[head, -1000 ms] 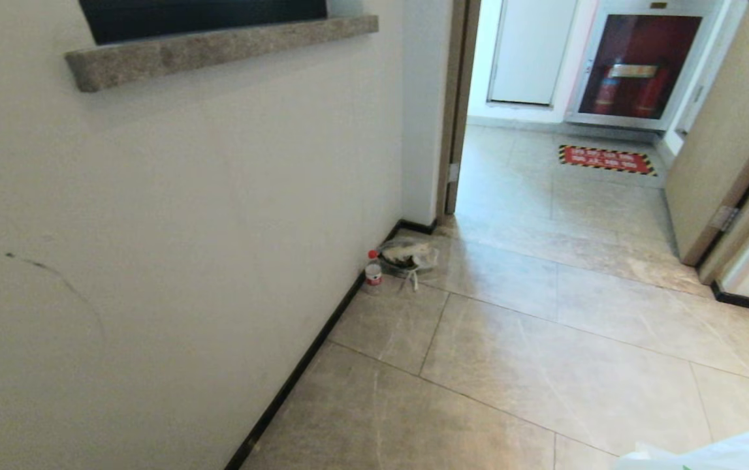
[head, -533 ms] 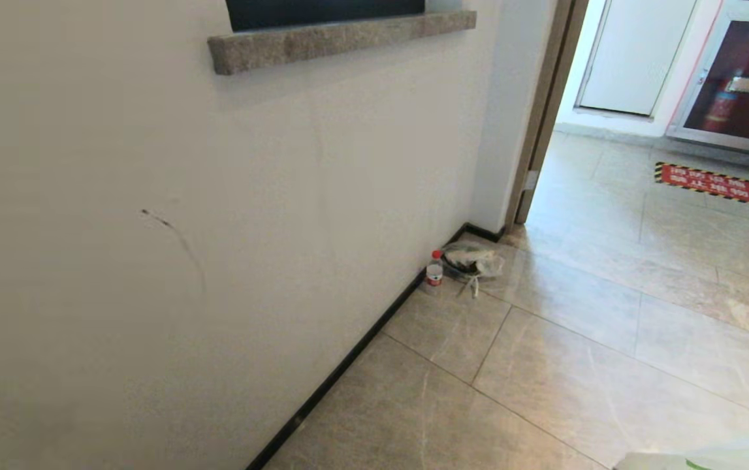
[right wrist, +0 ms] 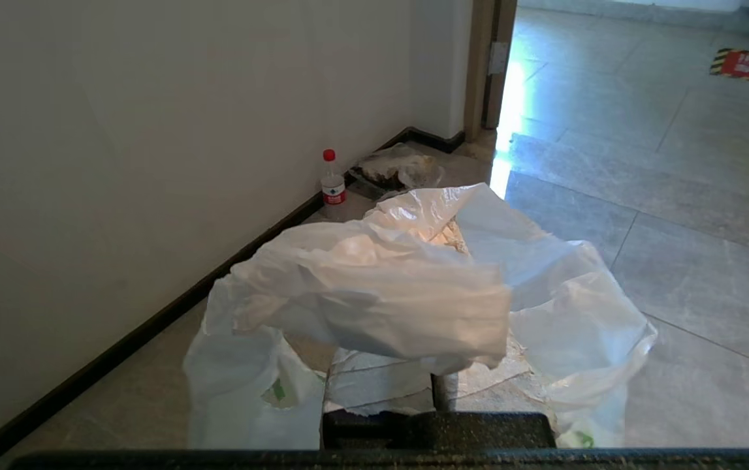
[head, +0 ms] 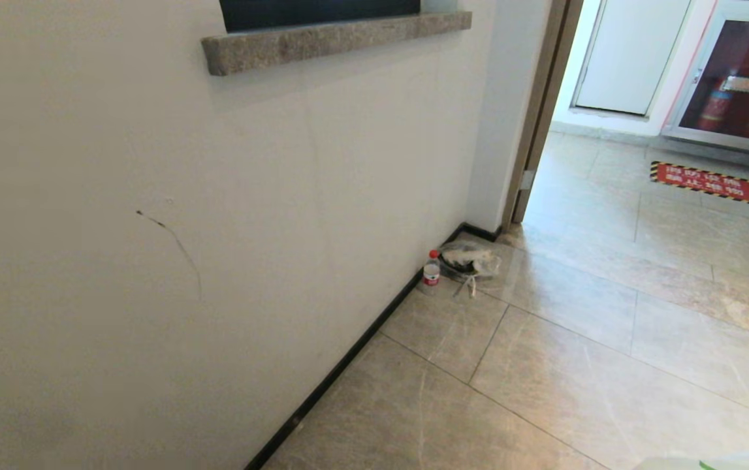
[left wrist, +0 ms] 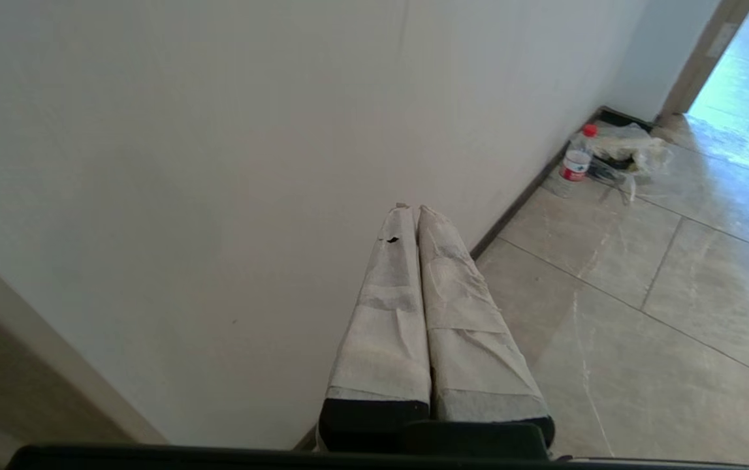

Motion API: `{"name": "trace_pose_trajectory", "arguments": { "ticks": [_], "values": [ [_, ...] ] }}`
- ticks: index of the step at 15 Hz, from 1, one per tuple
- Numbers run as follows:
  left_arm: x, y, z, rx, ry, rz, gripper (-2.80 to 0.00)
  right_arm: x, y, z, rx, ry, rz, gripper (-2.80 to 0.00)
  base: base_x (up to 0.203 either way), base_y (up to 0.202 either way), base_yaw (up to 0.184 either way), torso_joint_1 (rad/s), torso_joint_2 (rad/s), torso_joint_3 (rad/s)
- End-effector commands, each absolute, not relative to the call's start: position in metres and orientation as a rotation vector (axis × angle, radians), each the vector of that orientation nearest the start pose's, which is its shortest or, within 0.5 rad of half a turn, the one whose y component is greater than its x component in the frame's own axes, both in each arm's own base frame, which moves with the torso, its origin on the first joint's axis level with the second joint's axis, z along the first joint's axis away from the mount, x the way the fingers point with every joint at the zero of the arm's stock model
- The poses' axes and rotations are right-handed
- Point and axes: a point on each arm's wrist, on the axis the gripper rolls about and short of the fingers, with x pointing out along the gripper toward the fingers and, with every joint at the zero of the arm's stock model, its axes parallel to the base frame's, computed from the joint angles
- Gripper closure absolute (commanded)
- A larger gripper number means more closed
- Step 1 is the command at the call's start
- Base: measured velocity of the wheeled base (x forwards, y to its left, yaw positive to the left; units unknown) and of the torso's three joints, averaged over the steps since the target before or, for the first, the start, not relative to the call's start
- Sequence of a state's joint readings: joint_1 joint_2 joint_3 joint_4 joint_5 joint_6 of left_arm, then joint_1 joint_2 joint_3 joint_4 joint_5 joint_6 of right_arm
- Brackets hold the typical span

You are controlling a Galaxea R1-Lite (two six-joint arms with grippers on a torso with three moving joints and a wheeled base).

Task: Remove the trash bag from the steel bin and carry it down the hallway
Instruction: Put the trash bag at the door

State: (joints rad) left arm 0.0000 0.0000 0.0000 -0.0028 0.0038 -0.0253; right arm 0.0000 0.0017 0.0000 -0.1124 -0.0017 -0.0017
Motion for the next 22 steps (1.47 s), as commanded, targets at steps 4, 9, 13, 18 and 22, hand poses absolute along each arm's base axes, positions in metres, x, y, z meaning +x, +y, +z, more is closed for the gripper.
{"name": "trace_pose_trajectory", "arguments": {
  "ticks": [4, 9, 13, 18, 22],
  "values": [
    [-0.0228, 0.0001, 0.0758, -0.026, -0.003, 0.005, 0.0, -0.0201, 0.0, 0.076, -0.001, -0.072, -0.002, 0.0, 0.0, 0.0, 0.0, 0.0, 0.0, 0.0],
    [-0.0228, 0.0001, 0.0758, -0.026, -0.003, 0.005, 0.0, -0.0201, 0.0, 0.076, -0.001, -0.072, -0.002, 0.0, 0.0, 0.0, 0.0, 0.0, 0.0, 0.0],
    [-0.0228, 0.0001, 0.0758, -0.026, -0.003, 0.005, 0.0, -0.0201, 0.0, 0.076, -0.003, -0.072, -0.002, 0.0, 0.0, 0.0, 0.0, 0.0, 0.0, 0.0],
    [-0.0228, 0.0001, 0.0758, -0.026, -0.003, 0.006, 0.0, -0.02, 0.0, 0.0754, -0.003, -0.066, -0.002, 0.0, 0.002, -0.003, 0.047, 0.001, 0.0, 0.002],
    [-0.0228, 0.0001, 0.0758, -0.026, -0.003, 0.005, 0.0, -0.0201, 0.0, 0.0757, -0.003, -0.069, -0.002, 0.0, 0.002, -0.009, 0.172, 0.002, 0.0, 0.003]
  ]
}}
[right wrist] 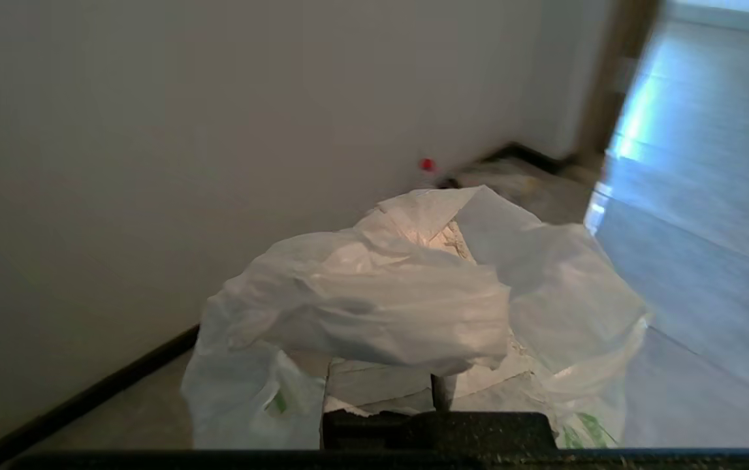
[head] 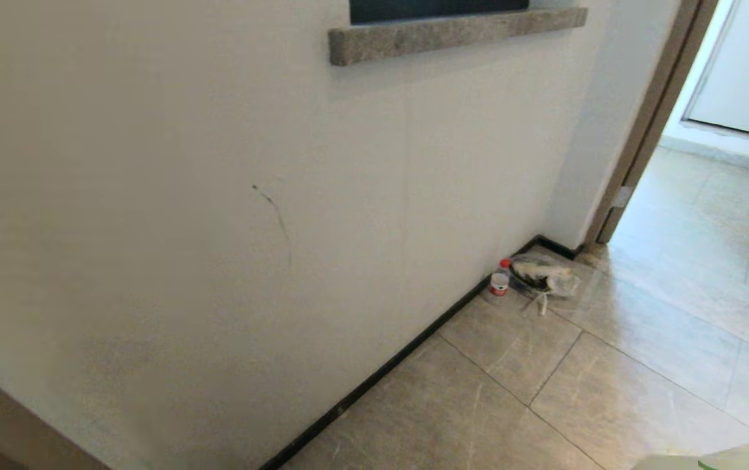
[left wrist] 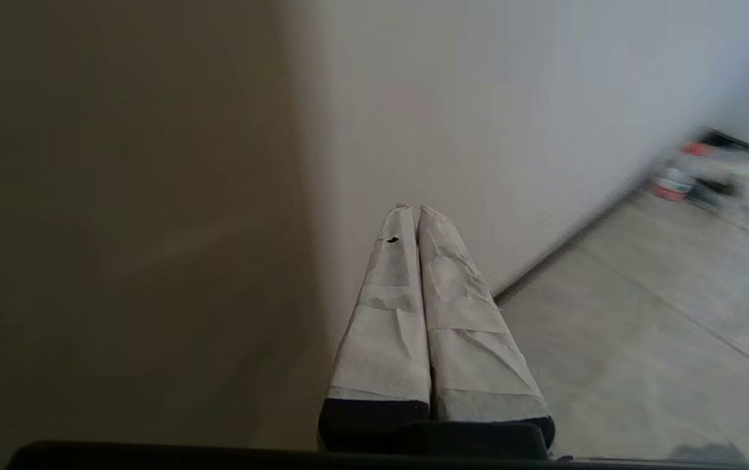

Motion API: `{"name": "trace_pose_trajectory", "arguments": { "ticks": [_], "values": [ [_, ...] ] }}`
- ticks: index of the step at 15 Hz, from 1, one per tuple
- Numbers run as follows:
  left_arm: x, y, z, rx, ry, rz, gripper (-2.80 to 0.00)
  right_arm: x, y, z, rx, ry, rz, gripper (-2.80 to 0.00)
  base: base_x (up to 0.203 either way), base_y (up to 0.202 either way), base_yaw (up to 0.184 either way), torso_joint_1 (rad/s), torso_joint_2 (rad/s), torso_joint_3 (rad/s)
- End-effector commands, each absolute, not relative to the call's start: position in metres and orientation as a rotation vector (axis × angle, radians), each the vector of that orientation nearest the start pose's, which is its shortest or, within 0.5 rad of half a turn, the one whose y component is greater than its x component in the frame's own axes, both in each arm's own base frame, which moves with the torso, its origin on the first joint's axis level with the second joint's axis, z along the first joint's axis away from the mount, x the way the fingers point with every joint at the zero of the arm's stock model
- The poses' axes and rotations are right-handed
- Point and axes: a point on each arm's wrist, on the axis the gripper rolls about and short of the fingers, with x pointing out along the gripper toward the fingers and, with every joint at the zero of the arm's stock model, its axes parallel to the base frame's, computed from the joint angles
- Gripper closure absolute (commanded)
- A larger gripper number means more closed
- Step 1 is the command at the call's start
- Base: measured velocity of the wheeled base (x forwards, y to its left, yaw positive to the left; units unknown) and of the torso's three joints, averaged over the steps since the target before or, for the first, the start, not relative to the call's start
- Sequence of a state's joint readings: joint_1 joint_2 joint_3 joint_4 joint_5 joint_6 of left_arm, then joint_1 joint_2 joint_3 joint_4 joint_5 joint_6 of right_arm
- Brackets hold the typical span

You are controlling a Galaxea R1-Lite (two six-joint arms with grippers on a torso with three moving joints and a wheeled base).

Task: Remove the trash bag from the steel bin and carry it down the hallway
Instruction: Put the trash bag at the door

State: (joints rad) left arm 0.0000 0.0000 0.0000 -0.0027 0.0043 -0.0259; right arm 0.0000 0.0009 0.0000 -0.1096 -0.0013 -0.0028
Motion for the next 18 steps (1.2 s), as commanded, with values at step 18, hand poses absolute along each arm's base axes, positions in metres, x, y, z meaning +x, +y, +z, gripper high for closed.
{"name": "trace_pose_trajectory", "arguments": {
  "ticks": [18],
  "values": [
    [-0.0227, 0.0001, 0.0754, -0.032, -0.002, 0.005, 0.0, -0.0201, 0.0, 0.0758, 0.0, -0.07, -0.002, 0.0, 0.0, -0.004, 0.086, 0.001, 0.0, -0.024]
  ]
}}
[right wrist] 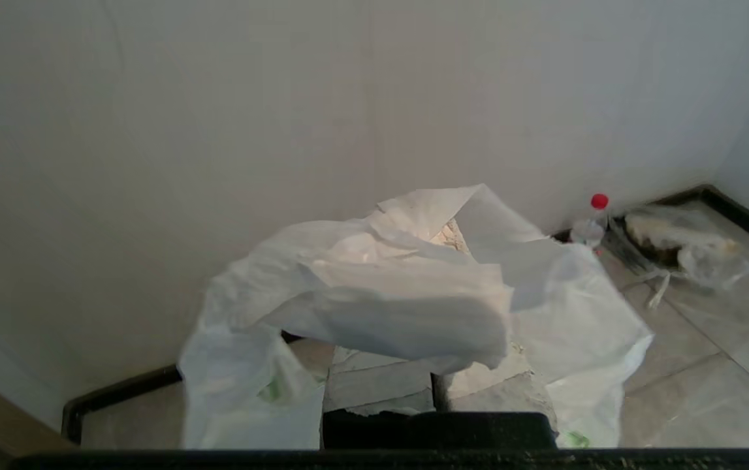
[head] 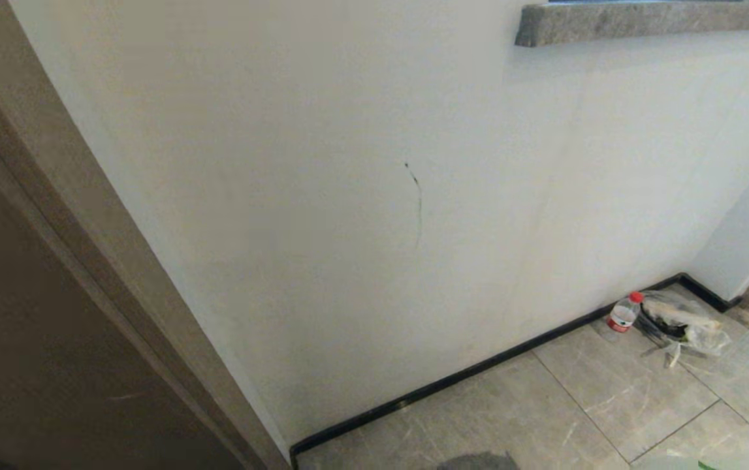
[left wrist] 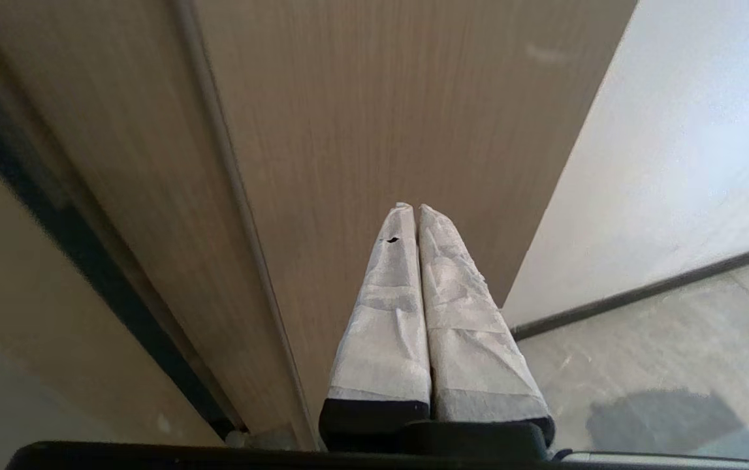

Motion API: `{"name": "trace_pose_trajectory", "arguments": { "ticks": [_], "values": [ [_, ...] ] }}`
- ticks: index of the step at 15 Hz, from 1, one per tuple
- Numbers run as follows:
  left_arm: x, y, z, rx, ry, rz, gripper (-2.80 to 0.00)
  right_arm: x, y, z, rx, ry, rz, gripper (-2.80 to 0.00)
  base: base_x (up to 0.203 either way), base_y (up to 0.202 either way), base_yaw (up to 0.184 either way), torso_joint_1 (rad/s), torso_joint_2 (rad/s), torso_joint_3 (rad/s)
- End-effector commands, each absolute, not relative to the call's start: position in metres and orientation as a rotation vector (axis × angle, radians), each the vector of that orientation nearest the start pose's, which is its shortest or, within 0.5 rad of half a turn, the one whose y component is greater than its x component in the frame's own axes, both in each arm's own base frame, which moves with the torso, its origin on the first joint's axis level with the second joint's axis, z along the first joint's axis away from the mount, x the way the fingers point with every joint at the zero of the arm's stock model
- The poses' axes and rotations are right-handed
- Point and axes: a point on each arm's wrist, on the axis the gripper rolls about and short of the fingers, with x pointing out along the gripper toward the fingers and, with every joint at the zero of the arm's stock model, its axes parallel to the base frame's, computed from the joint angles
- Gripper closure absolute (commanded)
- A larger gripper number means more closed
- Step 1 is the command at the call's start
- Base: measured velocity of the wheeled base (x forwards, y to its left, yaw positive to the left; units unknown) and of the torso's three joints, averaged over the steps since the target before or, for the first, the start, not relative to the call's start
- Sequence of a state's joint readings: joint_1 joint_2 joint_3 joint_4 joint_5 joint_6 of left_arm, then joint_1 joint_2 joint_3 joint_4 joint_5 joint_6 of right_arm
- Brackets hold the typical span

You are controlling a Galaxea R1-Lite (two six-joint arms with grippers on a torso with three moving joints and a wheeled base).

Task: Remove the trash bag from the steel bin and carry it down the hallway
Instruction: Put the trash bag at the door

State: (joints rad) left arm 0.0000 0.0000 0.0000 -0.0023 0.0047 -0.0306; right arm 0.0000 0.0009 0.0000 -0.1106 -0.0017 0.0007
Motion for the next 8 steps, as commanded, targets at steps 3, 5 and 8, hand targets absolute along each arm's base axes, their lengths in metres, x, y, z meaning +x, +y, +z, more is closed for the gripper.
{"name": "trace_pose_trajectory", "arguments": {
  "ticks": [3, 5, 8],
  "values": [
    [-0.0227, 0.0001, 0.0754, -0.032, -0.002, 0.005, 0.0, -0.0202, 0.0, 0.0758, -0.001, -0.072, -0.002, 0.0, 0.0, 0.0, 0.0, 0.003, 0.0, -0.191],
    [-0.0227, 0.0001, 0.0754, -0.032, -0.002, 0.005, 0.0, -0.0202, 0.0, 0.0758, -0.001, -0.072, -0.002, 0.0, 0.0, 0.0, 0.0, 0.005, 0.01, -0.198],
    [-0.0227, 0.0001, 0.0754, -0.032, -0.002, 0.005, 0.0, -0.0201, 0.0, 0.0758, -0.001, -0.07, -0.002, 0.0, 0.0, 0.0, 0.0, 0.002, 0.0, -0.2]
  ]
}}
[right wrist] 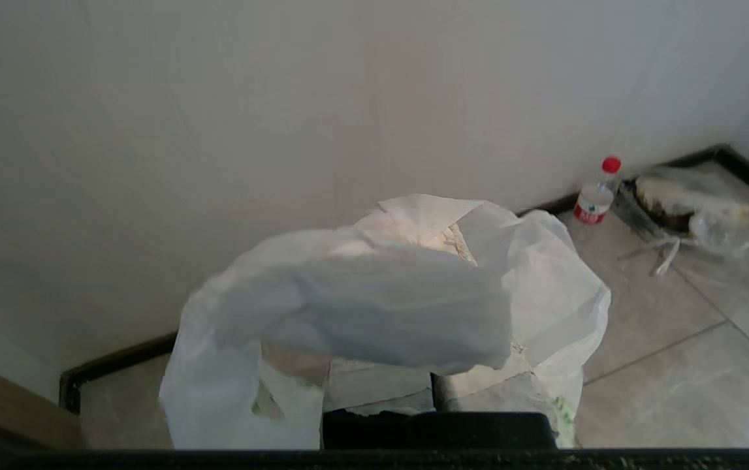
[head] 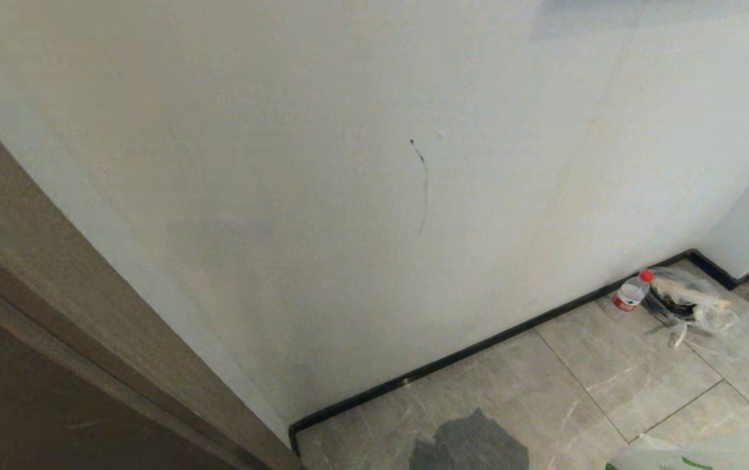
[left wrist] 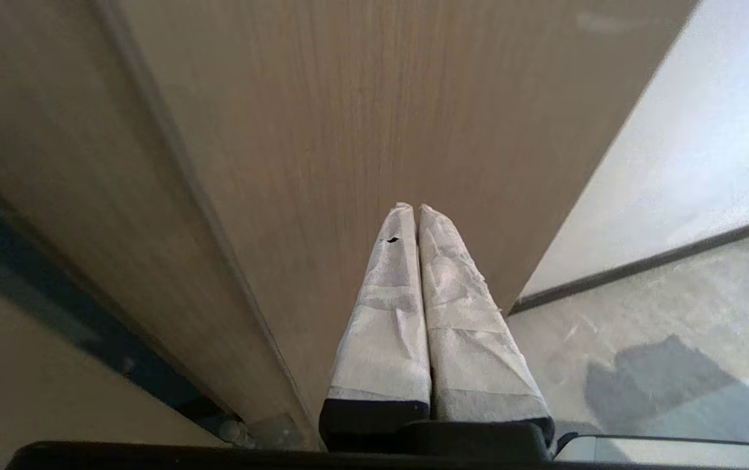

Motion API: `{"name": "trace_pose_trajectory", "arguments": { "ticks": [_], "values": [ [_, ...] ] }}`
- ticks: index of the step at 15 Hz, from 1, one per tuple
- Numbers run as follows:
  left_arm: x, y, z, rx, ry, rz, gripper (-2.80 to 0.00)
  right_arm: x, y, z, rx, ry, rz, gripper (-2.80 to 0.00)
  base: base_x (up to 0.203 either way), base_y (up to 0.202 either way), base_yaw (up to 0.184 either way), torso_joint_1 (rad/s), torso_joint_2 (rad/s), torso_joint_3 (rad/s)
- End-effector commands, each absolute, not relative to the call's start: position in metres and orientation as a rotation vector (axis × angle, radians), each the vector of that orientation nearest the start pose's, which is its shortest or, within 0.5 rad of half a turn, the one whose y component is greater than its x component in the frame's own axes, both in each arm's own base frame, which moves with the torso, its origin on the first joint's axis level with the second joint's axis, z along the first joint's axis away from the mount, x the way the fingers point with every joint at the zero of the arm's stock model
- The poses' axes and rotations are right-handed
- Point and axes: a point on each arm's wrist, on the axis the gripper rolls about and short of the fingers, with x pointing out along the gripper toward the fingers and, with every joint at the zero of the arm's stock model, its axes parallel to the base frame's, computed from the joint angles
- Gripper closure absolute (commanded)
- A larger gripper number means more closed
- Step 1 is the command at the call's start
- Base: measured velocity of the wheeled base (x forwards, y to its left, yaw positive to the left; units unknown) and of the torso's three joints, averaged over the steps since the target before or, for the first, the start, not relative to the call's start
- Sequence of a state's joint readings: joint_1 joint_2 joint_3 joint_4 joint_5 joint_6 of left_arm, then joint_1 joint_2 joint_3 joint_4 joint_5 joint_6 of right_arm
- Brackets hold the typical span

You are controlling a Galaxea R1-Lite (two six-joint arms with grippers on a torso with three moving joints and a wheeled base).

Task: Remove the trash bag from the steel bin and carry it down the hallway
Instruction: Put the trash bag at the door

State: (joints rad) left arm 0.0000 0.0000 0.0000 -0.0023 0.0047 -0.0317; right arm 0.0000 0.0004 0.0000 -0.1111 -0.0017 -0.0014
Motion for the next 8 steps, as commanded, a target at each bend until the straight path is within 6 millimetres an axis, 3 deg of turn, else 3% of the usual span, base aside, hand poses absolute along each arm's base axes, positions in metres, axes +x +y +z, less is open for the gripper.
{"name": "trace_pose_trajectory", "arguments": {
  "ticks": [1, 4, 8],
  "values": [
    [-0.0227, 0.0001, 0.0754, -0.032, -0.002, 0.005, 0.0, -0.0202, 0.0, 0.0758, -0.001, -0.072, -0.002, 0.0, 0.0, 0.0, 0.0, 0.003, 0.01, -0.197],
    [-0.0227, 0.0001, 0.0754, -0.032, -0.002, 0.005, 0.0, -0.0201, 0.0, 0.0758, 0.0, -0.07, -0.002, 0.0, 0.0, 0.0, 0.0, 0.001, 0.0, -0.181],
    [-0.0228, 0.0001, 0.0758, -0.029, -0.003, 0.005, 0.0, -0.0201, 0.0, 0.076, -0.003, -0.072, -0.002, 0.0, 0.0, 0.0, 0.0, 0.001, 0.0, -0.037]
  ]
}}
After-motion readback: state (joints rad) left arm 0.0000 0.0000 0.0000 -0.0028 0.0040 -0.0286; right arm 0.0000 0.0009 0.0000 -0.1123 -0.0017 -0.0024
